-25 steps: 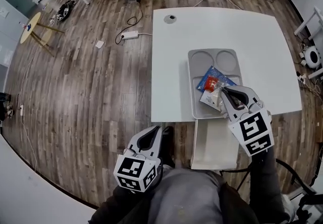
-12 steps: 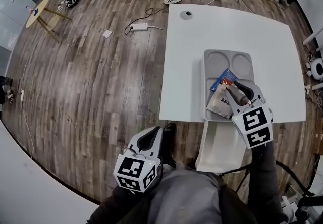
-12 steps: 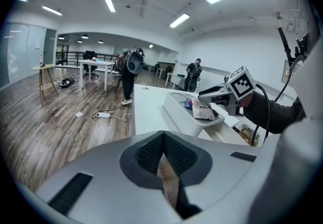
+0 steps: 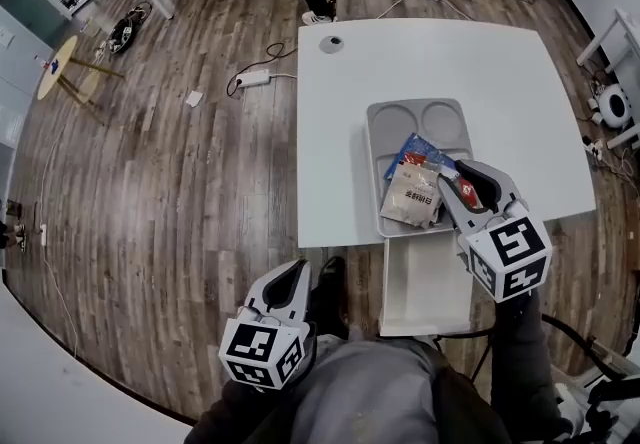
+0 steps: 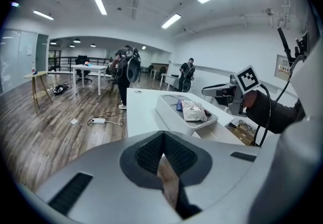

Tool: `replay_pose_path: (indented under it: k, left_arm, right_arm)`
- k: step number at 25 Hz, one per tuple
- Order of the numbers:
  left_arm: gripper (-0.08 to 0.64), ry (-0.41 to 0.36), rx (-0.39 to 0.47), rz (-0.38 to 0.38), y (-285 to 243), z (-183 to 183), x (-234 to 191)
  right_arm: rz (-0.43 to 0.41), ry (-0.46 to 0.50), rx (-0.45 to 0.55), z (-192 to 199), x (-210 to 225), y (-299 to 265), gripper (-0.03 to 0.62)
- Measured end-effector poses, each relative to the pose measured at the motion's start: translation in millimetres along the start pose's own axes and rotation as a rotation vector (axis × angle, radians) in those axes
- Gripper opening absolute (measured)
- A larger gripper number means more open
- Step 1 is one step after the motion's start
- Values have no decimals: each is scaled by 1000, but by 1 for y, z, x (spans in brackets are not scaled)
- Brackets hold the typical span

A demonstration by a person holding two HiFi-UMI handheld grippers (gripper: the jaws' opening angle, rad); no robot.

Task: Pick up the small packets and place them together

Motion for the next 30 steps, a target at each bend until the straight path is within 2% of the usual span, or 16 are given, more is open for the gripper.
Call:
replay_pose_path:
  k: [3,5,7,10,12,14,22,27,30]
  left_arm:
    - [0,-19,21,8,-18,10,-9]
    - [1,-27,42,-16,-21,5,-1]
    - [0,-37,54,-20,-15,-13,21]
    - [0,-70,50,75,-15,-39,60]
    - [0,-96,57,138,-19,-45,80]
    - [0,-116,69,168,-20,-46,93]
    - [0,-172,125,177,-15,-40,133]
    - [0,-179,198,126,-4,-47,193]
    - [0,-234,236,112,-6,-62,197]
  right_arm:
    - [-21,-94,73,21,-1,-9,124]
    - [-87,-146,114,26,-5,-11,124]
    - [-155,-190,131,14,-8,7,124]
    - [-162,-261,133,5,-6,53,124]
    - [-160,-297,152,10,-7,75,123]
    - [-177,-321,174,16,-13,87,121]
    - [-270,-348,250,12,-35,121,11]
    - [-322,-319,243,31,-38,166,6]
    - [-307,-327,251,27,-35,165,6]
Point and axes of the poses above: the fingertips, and each gripper's own axes: y backward along the fingers, x to its right, z out of its underside, the point moved 2 cm from there along y, backward along the fingers, and after that the axes turned 4 degrees about z, right-handed, at the moved point
